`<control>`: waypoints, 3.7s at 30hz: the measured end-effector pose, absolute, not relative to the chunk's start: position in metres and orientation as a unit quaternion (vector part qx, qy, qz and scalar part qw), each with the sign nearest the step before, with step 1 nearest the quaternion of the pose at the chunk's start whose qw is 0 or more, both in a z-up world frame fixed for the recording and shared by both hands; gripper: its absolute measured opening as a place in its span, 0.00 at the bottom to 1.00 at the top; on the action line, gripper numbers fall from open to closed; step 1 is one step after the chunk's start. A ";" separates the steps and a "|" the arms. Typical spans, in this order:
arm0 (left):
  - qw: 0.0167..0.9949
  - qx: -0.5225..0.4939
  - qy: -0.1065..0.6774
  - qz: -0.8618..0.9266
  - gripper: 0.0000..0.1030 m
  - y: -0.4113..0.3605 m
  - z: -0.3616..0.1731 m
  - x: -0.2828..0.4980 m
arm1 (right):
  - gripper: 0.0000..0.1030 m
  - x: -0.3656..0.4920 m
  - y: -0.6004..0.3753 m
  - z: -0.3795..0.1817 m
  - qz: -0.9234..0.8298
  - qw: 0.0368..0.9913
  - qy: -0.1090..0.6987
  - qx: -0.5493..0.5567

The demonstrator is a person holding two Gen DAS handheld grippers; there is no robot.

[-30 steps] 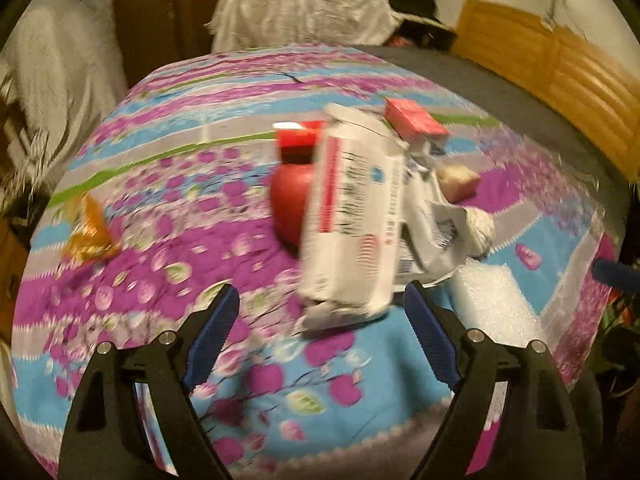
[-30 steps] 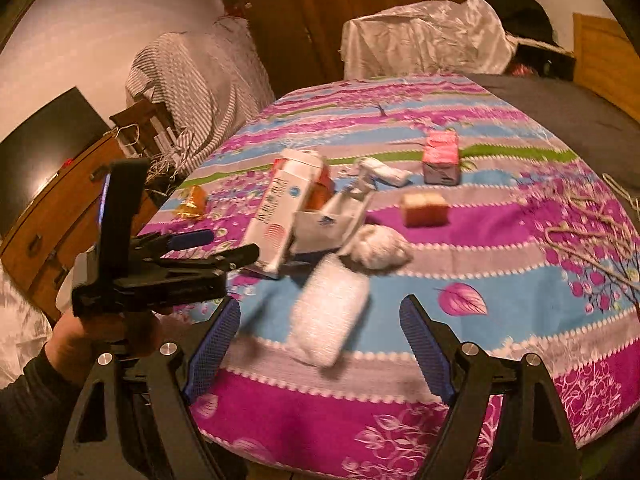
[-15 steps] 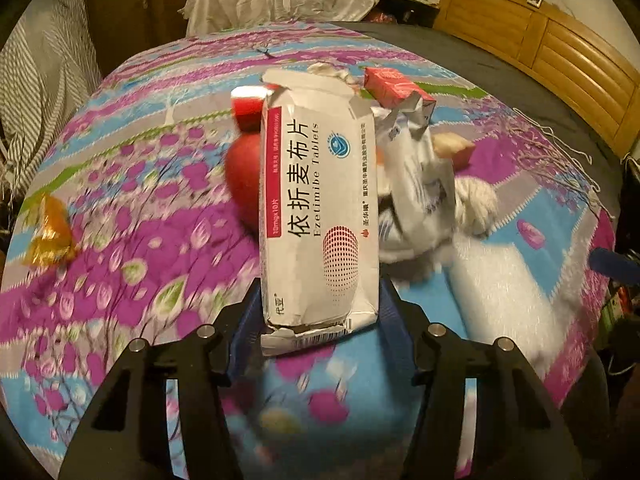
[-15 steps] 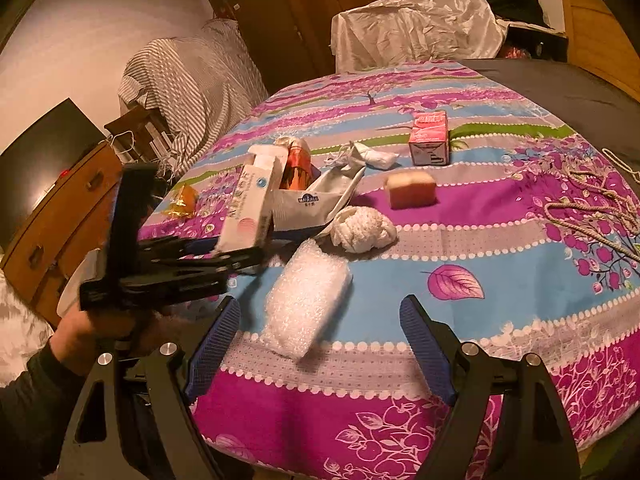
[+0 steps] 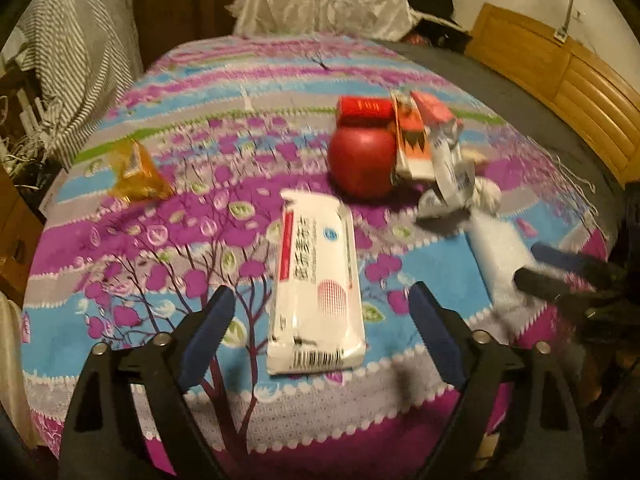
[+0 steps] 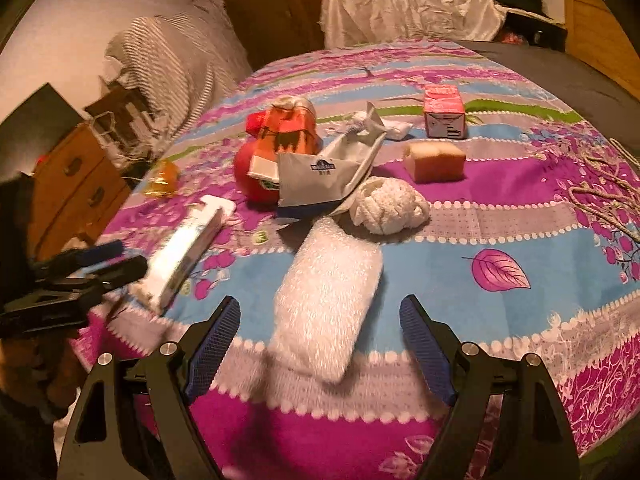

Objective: Collect trash
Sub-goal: 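Move both tools back to the bed and grasp the white medicine box with left tool, then lift the medicine box with left tool while right tool grasps the bubble-wrap foam, then carry the medicine box and foam with both tools over the white bucket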

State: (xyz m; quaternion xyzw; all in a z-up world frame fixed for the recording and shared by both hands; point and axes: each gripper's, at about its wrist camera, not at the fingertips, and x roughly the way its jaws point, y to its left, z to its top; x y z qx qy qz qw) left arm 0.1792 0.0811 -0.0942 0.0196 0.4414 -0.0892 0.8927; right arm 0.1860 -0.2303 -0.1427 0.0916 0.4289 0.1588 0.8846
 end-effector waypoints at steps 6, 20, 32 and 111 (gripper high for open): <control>0.886 0.068 0.457 -0.041 0.85 0.062 -0.119 0.206 | 0.80 0.199 -0.216 -0.157 0.121 0.888 0.438 0.071; 0.890 0.044 0.453 -0.024 0.48 0.058 -0.135 0.201 | 0.54 0.194 -0.214 -0.160 0.108 0.909 0.399 0.041; 0.946 0.018 0.324 -0.019 0.48 0.032 -0.059 0.137 | 0.54 0.137 -0.244 -0.070 0.077 0.969 0.233 0.004; 0.888 -0.152 0.279 0.332 0.49 0.477 0.011 0.002 | 0.55 0.125 0.392 0.068 0.508 0.809 0.260 -0.143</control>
